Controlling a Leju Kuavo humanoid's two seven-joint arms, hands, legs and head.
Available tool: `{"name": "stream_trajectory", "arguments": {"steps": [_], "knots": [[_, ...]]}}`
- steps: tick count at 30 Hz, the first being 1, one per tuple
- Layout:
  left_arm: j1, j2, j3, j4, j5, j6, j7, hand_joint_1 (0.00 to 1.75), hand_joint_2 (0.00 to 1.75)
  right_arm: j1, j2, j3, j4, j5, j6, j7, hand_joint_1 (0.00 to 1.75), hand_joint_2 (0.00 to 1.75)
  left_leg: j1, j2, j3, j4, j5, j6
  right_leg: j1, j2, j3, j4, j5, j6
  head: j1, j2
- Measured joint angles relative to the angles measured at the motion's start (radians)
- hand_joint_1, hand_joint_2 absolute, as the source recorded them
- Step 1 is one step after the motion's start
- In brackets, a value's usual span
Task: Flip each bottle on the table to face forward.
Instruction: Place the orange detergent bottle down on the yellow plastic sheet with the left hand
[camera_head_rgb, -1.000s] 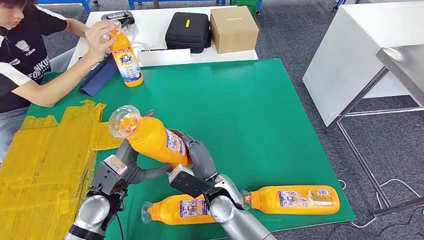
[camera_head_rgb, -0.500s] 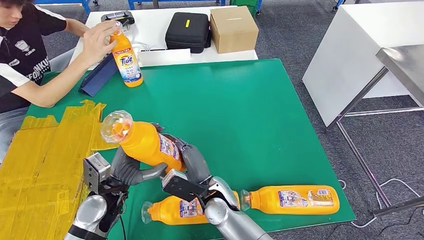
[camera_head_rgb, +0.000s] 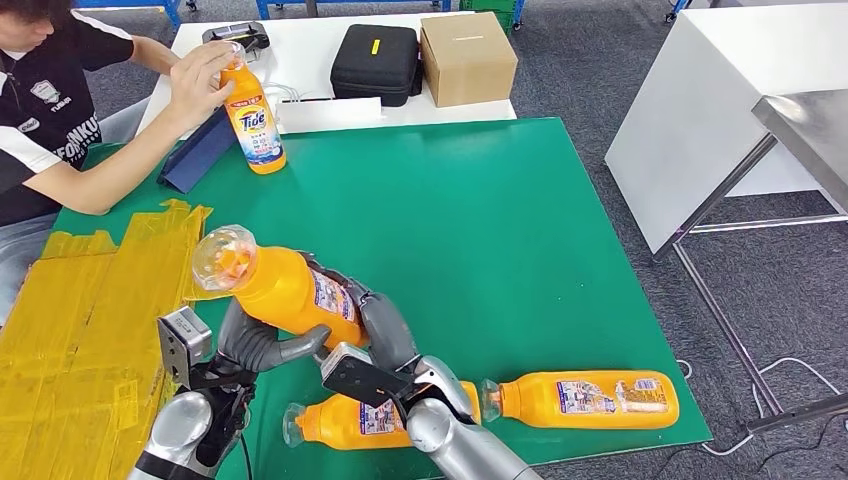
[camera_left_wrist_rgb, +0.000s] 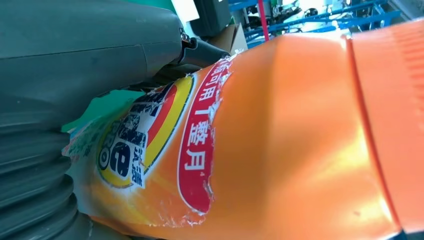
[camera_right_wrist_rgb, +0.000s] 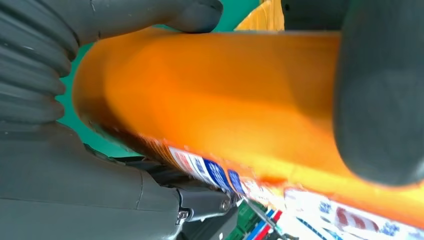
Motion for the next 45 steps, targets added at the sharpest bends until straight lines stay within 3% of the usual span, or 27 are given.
{"name": "stream_trajectory", "arguments": {"steps": [2, 6, 10, 13, 17, 25, 29, 35, 41, 44, 45], "knots": [[0.000, -0.001, 0.002, -0.002, -0.014, 0.031, -0.008, 1.75, 1.75, 0.005, -0.001, 0.000, -0.002, -0.009, -0.015, -0.006, 0.00, 1.75, 0.000, 0.000, 0.000, 0.000, 0.000, 0.000, 0.000, 0.000, 0.000, 0.000, 0.000, 0.000, 0.000, 0.000], [-0.002, -0.002, 0.014, -0.016, -0.151, 0.175, -0.024, 1.75, 1.75, 0.024, -0.012, -0.009, -0.044, -0.012, -0.061, -0.013, 0.00, 0.00, 0.000, 0.000, 0.000, 0.000, 0.000, 0.000, 0.000, 0.000, 0.000, 0.000, 0.000, 0.000, 0.000, 0.000], [-0.017, 0.005, 0.040, -0.024, -0.361, 0.357, -0.014, 1.75, 1.75, 0.047, -0.035, -0.030, -0.128, 0.000, -0.095, -0.013, 0.00, 0.00, 0.000, -0.001, 0.000, 0.000, 0.000, 0.000, 0.000, -0.001, 0.000, 0.000, 0.000, 0.000, 0.000, 0.000], [-0.032, 0.015, 0.064, -0.024, -0.451, 0.427, 0.000, 1.75, 1.75, 0.066, -0.055, -0.048, -0.205, 0.008, -0.104, -0.013, 0.00, 0.00, 0.000, -0.001, 0.000, 0.000, 0.000, 0.000, 0.000, -0.001, 0.000, 0.000, 0.000, 0.000, 0.000, 0.000], [-0.051, 0.027, 0.077, -0.017, -0.612, 0.498, 0.055, 1.75, 1.75, 0.083, -0.072, -0.064, -0.267, 0.017, -0.116, -0.017, 0.00, 1.75, 0.000, -0.001, -0.001, 0.000, 0.000, 0.000, 0.000, -0.001, -0.001, 0.000, 0.000, 0.000, 0.000, 0.000], [-0.175, 0.077, 0.091, 0.186, -1.328, 0.670, 0.341, 1.75, 1.75, 0.098, -0.096, -0.110, -0.391, 0.033, -0.109, -0.015, 0.00, 1.75, 0.000, -0.001, 0.000, 0.000, 0.001, 0.001, 0.000, -0.001, 0.000, 0.000, 0.001, 0.000, 0.000, 0.000], [-0.236, 0.097, 0.096, 0.329, -1.582, 0.680, 0.473, 1.75, 1.75, 0.104, -0.104, -0.131, -0.434, 0.043, -0.112, -0.015, 0.00, 1.75, 0.000, -0.001, -0.001, 0.000, 0.001, 0.000, 0.000, -0.001, -0.001, 0.000, 0.001, 0.000, 0.000, 0.000], [-0.319, 0.119, 0.109, 0.554, -1.634, 0.669, 0.511, 1.75, 1.75, 0.113, -0.112, -0.155, -0.477, 0.051, -0.124, -0.015, 0.00, 1.75, 0.000, -0.001, -0.001, 0.000, 0.001, 0.000, 0.000, 0.000, -0.001, 0.000, 0.001, 0.000, 0.000, 0.000], [-0.355, 0.124, 0.117, 0.659, -1.634, 0.641, 0.522, 1.75, 1.75, 0.119, -0.114, -0.162, -0.494, 0.055, -0.126, -0.015, 0.00, 1.75, 0.000, -0.001, -0.001, 0.000, 0.001, 0.000, 0.000, -0.001, -0.001, 0.000, 0.001, 0.000, 0.000, 0.000], [-0.378, 0.124, 0.130, 0.716, -1.644, 0.606, 0.569, 1.75, 1.75, 0.123, -0.114, -0.165, -0.503, 0.064, -0.130, -0.014, 0.00, 1.75, 0.000, -0.001, -0.001, 0.000, 0.001, 0.000, 0.000, 0.000, -0.001, 0.000, 0.001, 0.000, 0.000, 0.000], [-0.388, 0.124, 0.137, 0.739, -1.650, 0.593, 0.594, 1.46, 1.75, 0.124, -0.114, -0.166, -0.505, 0.069, -0.131, -0.013, 0.00, 1.75, 0.000, -0.001, -0.001, 0.000, 0.001, 0.000, 0.000, 0.000, -0.001, 0.000, 0.001, 0.000, 0.000, 0.000]]}}
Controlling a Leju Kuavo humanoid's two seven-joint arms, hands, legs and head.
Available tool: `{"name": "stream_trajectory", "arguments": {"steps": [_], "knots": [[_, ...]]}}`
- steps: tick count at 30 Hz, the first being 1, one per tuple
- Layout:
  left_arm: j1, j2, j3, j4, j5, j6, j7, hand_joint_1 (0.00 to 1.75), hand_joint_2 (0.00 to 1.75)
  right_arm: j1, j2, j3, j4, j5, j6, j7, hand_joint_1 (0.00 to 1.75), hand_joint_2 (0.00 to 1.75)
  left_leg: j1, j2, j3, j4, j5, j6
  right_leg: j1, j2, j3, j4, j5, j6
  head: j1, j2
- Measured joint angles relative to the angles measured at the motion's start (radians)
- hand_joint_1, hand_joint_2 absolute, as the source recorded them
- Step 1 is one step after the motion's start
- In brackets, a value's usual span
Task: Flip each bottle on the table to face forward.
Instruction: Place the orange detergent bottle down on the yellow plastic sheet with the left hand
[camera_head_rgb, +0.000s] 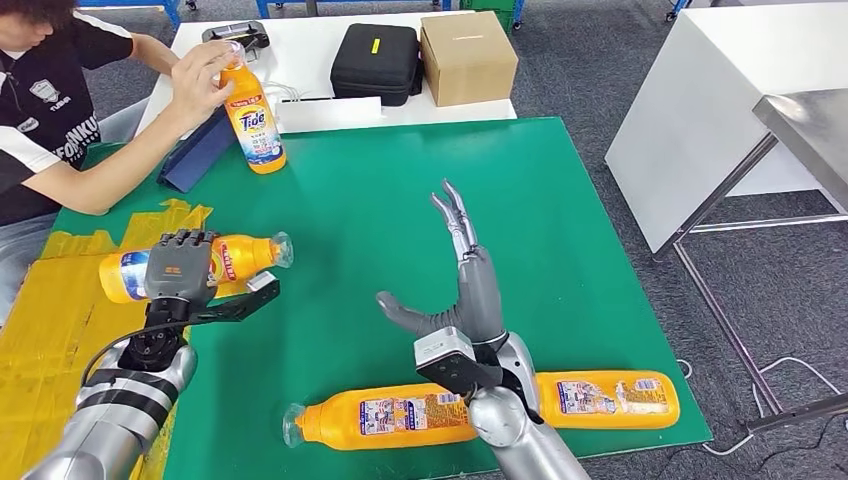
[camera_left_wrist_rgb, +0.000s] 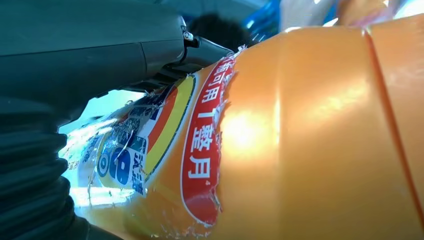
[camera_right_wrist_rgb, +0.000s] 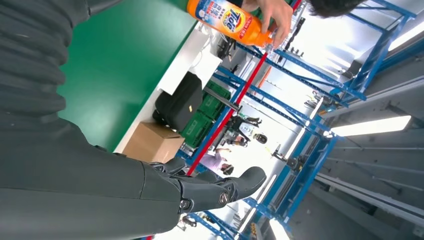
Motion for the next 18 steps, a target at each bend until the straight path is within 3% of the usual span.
{"name": "stream_trajectory", "arguments": {"steps": [3, 4, 18], "knots": [[-0.031, 0.000, 0.022, 0.065, -0.012, -0.030, 0.068, 0.15, 1.75, 0.001, 0.000, -0.004, -0.002, 0.014, 0.000, 0.005, 0.00, 1.75, 0.000, 0.000, 0.000, 0.000, 0.000, 0.000, 0.000, 0.000, 0.000, 0.000, 0.000, 0.000, 0.000, 0.000], [-0.040, 0.000, 0.031, 0.084, -0.011, -0.035, 0.078, 0.00, 1.75, 0.001, 0.000, -0.005, -0.002, 0.019, 0.000, 0.008, 0.00, 1.75, 0.000, 0.000, 0.000, 0.000, 0.000, 0.000, 0.000, 0.000, 0.000, 0.000, 0.000, 0.000, 0.000, 0.000], [-0.074, -0.010, 0.118, 0.182, 0.016, -0.028, 0.077, 0.00, 1.75, 0.001, 0.000, -0.009, -0.001, 0.048, 0.000, 0.026, 0.00, 1.75, 0.000, 0.000, 0.000, 0.000, 0.000, 0.000, 0.000, 0.000, 0.000, 0.000, 0.000, 0.000, 0.000, 0.000]]}}
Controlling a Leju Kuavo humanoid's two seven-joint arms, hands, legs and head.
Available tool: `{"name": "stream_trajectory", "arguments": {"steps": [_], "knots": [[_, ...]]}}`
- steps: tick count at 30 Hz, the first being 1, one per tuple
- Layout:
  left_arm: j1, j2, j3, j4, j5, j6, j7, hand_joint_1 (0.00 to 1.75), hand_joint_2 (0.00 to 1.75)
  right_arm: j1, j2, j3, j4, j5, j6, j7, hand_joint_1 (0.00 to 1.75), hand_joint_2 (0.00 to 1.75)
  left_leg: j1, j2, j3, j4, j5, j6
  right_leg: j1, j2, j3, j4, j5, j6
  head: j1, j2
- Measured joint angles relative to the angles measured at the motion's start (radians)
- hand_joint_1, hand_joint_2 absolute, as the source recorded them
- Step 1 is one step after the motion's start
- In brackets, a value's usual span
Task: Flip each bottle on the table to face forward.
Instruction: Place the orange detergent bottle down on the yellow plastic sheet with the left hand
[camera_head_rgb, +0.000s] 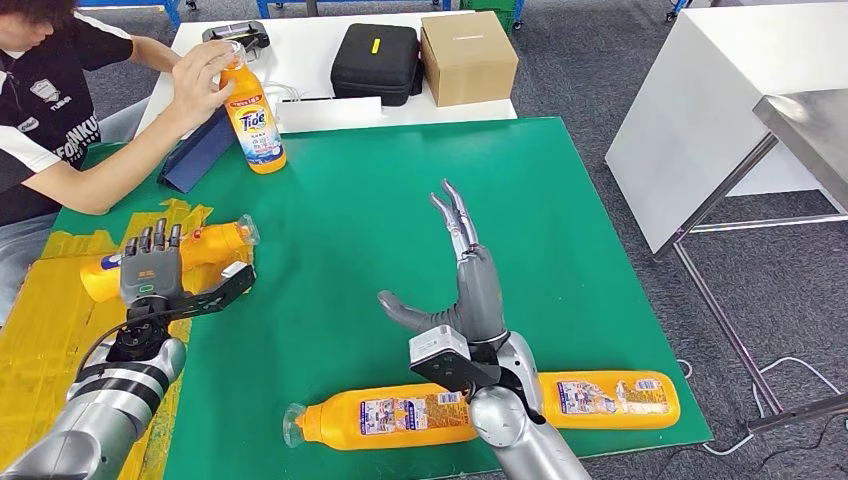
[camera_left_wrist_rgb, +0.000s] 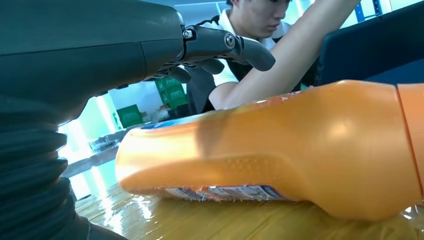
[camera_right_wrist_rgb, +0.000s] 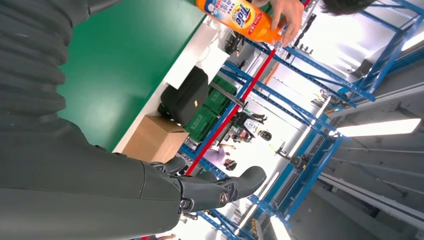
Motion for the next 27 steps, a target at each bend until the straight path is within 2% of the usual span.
{"name": "stream_trajectory", "arguments": {"steps": [7, 10, 17, 19, 22, 24, 27], "knots": [[-0.001, -0.005, 0.019, 0.012, 0.015, 0.000, -0.018, 0.00, 1.75, 0.000, 0.000, 0.000, 0.001, 0.011, 0.010, 0.012, 0.00, 1.75, 0.000, 0.000, 0.000, 0.000, 0.000, 0.000, 0.000, 0.000, 0.000, 0.000, 0.000, 0.000, 0.000, 0.000], [0.001, -0.010, 0.033, 0.012, 0.060, 0.003, -0.067, 0.00, 1.75, 0.000, 0.000, 0.000, 0.004, 0.024, 0.029, 0.023, 0.00, 1.75, 0.000, 0.000, 0.000, 0.000, 0.000, 0.000, 0.000, 0.000, 0.000, 0.000, 0.000, 0.000, 0.000, 0.000], [0.058, -0.038, 0.079, -0.079, 0.355, 0.027, -0.359, 0.00, 1.75, 0.001, -0.023, 0.024, 0.008, 0.032, 0.152, 0.027, 0.00, 1.75, 0.000, 0.000, -0.001, 0.000, 0.000, 0.000, 0.000, 0.000, 0.000, 0.000, 0.000, 0.000, 0.000, 0.000], [0.097, -0.049, 0.088, -0.148, 0.543, -0.012, -0.507, 0.00, 1.75, 0.001, -0.039, 0.041, 0.008, 0.023, 0.204, 0.008, 0.00, 1.75, 0.000, 0.000, -0.001, 0.000, 0.000, 0.000, 0.000, 0.000, 0.000, 0.000, 0.000, 0.000, 0.000, 0.000], [0.195, -0.072, 0.093, -0.332, 0.891, -0.101, -0.712, 0.00, 1.75, 0.006, -0.080, 0.080, 0.008, 0.005, 0.296, -0.027, 0.00, 1.75, -0.001, 0.000, -0.001, 0.000, -0.001, 0.000, 0.000, 0.000, 0.000, 0.000, 0.000, 0.000, 0.000, 0.000], [0.265, -0.086, 0.092, -0.474, 1.041, -0.142, -0.764, 0.00, 1.75, 0.013, -0.114, 0.109, 0.008, -0.001, 0.347, -0.042, 0.00, 1.75, -0.001, 0.000, -0.001, 0.000, -0.001, 0.000, 0.000, 0.000, -0.001, 0.000, 0.000, 0.000, 0.000, 0.000], [0.332, -0.098, 0.091, -0.634, 1.153, -0.185, -0.792, 0.00, 1.75, 0.019, -0.170, 0.147, 0.012, -0.024, 0.420, -0.056, 0.00, 1.75, -0.001, 0.000, -0.002, 0.000, -0.001, 0.000, -0.001, 0.000, -0.002, -0.001, 0.000, 0.000, 0.000, 0.000]]}}
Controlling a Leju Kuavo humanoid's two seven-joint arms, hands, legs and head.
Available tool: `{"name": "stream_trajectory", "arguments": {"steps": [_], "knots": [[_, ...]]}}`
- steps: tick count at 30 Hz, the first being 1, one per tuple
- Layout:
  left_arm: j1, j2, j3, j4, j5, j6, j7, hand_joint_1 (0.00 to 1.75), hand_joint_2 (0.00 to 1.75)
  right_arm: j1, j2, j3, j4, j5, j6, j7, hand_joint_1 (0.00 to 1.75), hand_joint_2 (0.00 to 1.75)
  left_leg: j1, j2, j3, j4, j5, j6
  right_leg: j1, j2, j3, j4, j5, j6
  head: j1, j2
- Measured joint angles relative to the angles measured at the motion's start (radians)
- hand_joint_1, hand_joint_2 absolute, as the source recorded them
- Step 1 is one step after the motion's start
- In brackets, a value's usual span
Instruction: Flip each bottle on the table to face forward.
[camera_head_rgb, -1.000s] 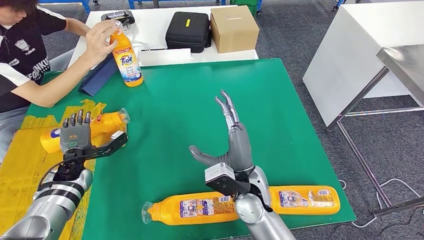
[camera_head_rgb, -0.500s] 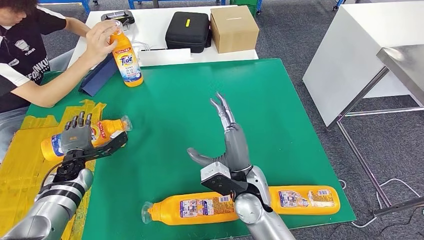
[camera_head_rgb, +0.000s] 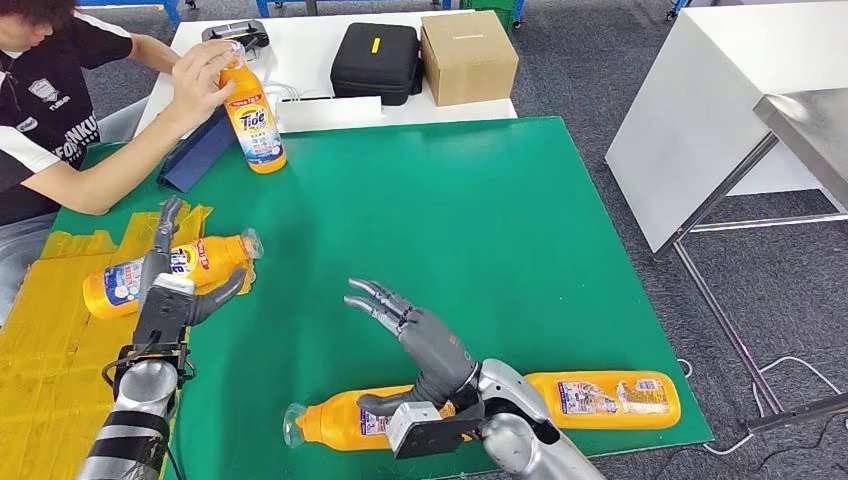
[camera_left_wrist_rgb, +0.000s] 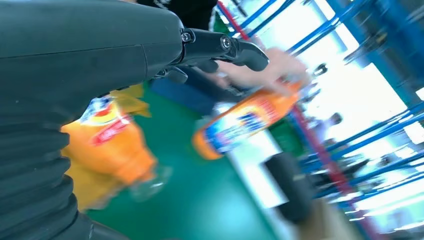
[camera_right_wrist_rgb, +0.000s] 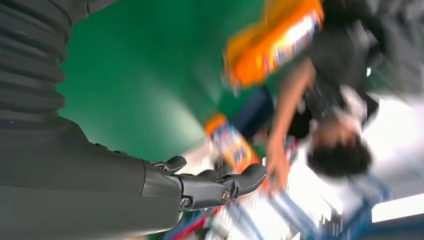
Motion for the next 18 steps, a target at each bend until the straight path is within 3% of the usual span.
{"name": "stream_trajectory", "arguments": {"steps": [7, 13, 18], "knots": [[0.049, -0.013, -0.009, -0.162, 0.043, -0.015, -0.027, 0.00, 1.75, 0.001, -0.075, 0.054, 0.040, -0.003, 0.040, 0.002, 0.00, 1.75, 0.000, 0.000, 0.000, 0.000, 0.001, 0.000, 0.000, 0.000, 0.001, 0.000, 0.000, 0.000, 0.000, 0.000], [0.085, -0.021, -0.015, -0.221, 0.070, -0.024, -0.029, 0.00, 1.75, -0.001, -0.103, 0.087, 0.075, 0.179, -0.041, 0.151, 0.00, 1.75, 0.000, 0.000, 0.000, 0.000, 0.001, 0.000, 0.000, 0.000, 0.001, 0.000, 0.000, 0.000, 0.000, 0.000], [0.103, -0.025, -0.015, -0.246, 0.080, -0.033, -0.026, 0.00, 1.75, -0.006, -0.107, 0.106, 0.103, 0.223, -0.059, 0.186, 0.00, 1.75, 0.000, -0.001, 0.000, 0.000, 0.001, 0.000, 0.000, -0.001, 0.001, 0.000, 0.000, 0.000, 0.000, 0.000]]}}
